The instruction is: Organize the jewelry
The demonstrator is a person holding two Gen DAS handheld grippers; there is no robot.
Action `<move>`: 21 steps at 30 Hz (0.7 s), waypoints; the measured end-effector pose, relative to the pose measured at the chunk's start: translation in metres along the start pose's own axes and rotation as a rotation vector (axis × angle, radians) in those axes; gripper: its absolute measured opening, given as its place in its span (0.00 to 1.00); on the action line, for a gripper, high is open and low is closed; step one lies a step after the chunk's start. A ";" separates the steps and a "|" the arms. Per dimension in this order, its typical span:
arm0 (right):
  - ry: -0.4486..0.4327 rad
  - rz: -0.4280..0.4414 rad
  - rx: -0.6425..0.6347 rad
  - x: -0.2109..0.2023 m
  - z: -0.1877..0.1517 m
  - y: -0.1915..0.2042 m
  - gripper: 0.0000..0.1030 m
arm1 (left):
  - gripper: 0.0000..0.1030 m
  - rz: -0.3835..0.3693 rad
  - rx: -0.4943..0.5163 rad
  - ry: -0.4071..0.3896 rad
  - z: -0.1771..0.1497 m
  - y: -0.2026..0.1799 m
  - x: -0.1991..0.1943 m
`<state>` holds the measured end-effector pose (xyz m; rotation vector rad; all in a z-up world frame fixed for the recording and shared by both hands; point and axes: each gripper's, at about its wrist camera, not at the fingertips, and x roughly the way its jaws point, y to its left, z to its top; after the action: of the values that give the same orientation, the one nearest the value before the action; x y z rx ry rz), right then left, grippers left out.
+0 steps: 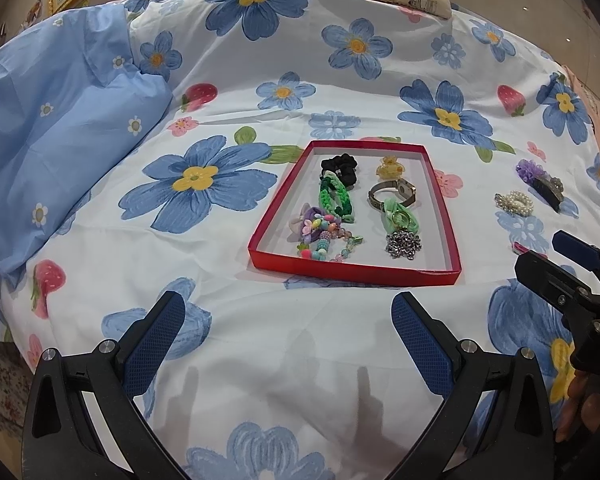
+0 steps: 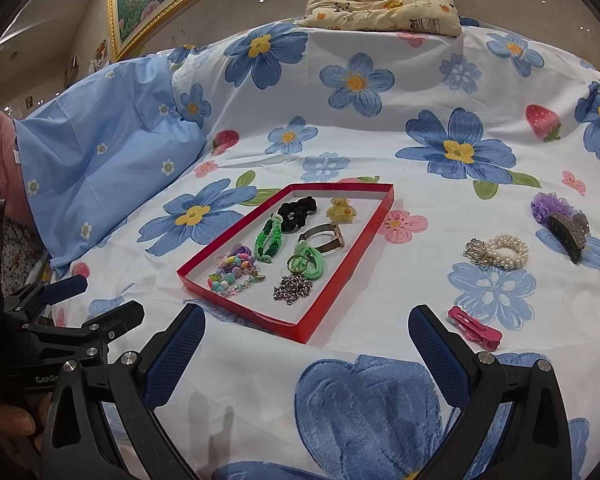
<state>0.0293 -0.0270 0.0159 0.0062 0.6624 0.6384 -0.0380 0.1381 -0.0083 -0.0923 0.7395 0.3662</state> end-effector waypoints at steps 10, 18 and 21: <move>0.000 -0.001 0.000 0.000 0.001 0.000 1.00 | 1.00 -0.003 0.000 0.000 0.001 -0.002 0.002; 0.000 -0.001 0.000 0.000 0.001 0.001 1.00 | 1.00 -0.002 0.001 -0.001 0.001 -0.003 0.002; 0.001 -0.002 0.000 0.001 0.001 0.001 1.00 | 1.00 -0.003 0.001 0.003 0.001 -0.005 0.003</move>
<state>0.0300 -0.0259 0.0167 0.0053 0.6628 0.6365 -0.0332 0.1347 -0.0096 -0.0932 0.7423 0.3625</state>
